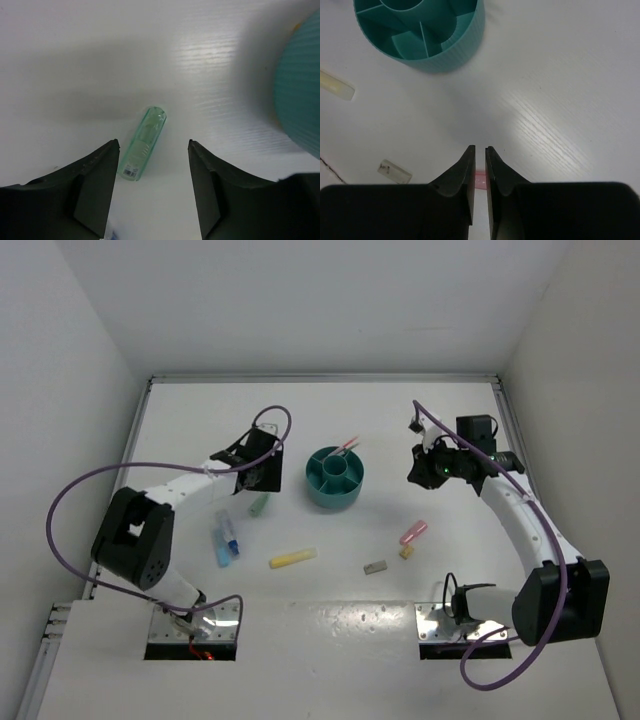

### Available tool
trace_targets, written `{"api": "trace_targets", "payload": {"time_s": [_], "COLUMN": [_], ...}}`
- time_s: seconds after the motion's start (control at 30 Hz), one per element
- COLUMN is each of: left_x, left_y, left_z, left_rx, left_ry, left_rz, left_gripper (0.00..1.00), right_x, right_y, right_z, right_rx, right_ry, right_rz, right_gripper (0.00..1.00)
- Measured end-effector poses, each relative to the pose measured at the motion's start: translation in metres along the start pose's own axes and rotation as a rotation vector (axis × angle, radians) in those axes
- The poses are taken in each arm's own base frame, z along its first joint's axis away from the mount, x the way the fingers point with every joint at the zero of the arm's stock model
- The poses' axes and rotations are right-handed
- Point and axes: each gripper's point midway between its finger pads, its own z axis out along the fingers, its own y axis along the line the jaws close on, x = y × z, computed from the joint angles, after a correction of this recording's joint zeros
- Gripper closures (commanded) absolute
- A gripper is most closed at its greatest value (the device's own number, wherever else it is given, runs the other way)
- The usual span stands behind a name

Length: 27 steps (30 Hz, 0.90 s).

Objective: Sort the stationery into containers
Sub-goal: Grab a piece of stationery with the left arm

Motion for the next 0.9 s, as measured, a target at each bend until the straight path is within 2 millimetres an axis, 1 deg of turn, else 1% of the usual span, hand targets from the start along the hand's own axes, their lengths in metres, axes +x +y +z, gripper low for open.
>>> {"api": "trace_targets", "payload": {"time_s": [0.1,0.17,0.27,0.33,0.53,0.73,0.9], "left_x": [0.018,0.024,0.029,0.032,0.047,0.054,0.054], "left_y": [0.003,0.004,0.004,0.004,0.003,0.005,0.007], "left_z": [0.012,0.015,0.019,0.022,0.032,0.039,0.044], "left_rx": [-0.016,-0.019,-0.017,-0.016,-0.011,-0.020,-0.015], "left_ry": [0.064,0.088,0.105,0.118,0.171,0.196,0.208], "left_rz": [0.029,0.041,0.056,0.065,0.084,0.098,0.088], "left_gripper": [0.37,0.38,0.44,0.45,0.45,0.45,0.55], "right_x": [-0.001,-0.001,-0.002,-0.002,-0.002,-0.002,-0.002], "right_y": [0.000,0.000,-0.001,-0.001,-0.001,-0.001,-0.001], "right_z": [0.000,-0.001,-0.001,-0.001,-0.001,-0.001,-0.001], "right_rx": [0.001,0.003,0.004,0.005,0.007,0.007,0.007], "right_ry": [-0.001,-0.001,-0.003,-0.004,-0.004,-0.003,-0.003], "right_rz": [-0.001,-0.001,-0.003,-0.003,-0.003,-0.003,-0.003], "right_gripper": [0.86,0.86,0.86,0.86,0.86,0.86,0.86]}}
